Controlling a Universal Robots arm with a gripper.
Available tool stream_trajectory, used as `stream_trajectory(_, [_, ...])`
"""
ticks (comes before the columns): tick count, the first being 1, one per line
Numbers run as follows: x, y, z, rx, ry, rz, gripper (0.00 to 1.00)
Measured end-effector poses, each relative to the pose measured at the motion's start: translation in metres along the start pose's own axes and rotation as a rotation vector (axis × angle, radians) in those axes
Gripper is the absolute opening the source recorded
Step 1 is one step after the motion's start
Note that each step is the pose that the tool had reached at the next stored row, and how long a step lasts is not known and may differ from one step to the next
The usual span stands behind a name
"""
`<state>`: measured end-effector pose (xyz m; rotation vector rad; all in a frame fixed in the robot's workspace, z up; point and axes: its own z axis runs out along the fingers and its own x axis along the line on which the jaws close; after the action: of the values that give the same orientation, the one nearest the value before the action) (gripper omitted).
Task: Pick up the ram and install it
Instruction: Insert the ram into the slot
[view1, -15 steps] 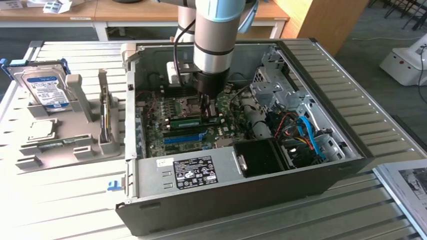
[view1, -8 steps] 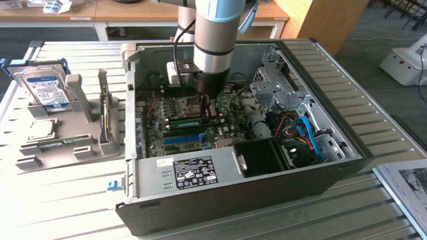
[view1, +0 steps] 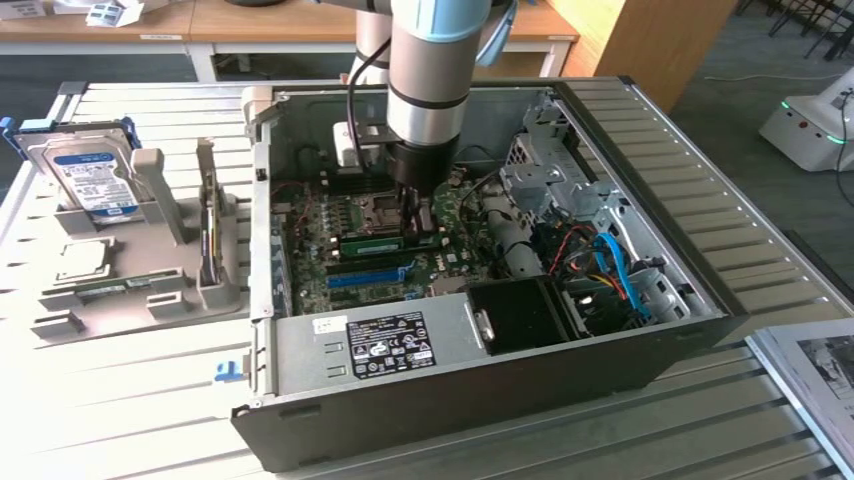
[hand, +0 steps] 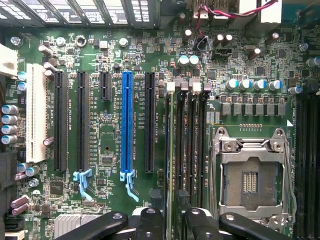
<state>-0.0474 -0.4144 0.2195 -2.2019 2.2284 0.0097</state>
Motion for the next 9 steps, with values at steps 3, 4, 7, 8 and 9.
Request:
stream_trajectory(3, [0.0,0.0,-0.0027,0.0,0.0001,0.0,0.25])
stream_trajectory(4, [0.0,0.0,-0.0039,0.0,-0.0001,0.0,0.25])
stream_trajectory(7, [0.0,0.0,-0.0079,0.0001,-0.0001,0.0,0.25])
stream_trajectory(8, [0.0,0.0,-0.0093,0.0001,0.0,0.0,0.25])
stream_trajectory(9, [0.0,0.0,-0.0109,0.0001,-0.0001,0.0,0.25])
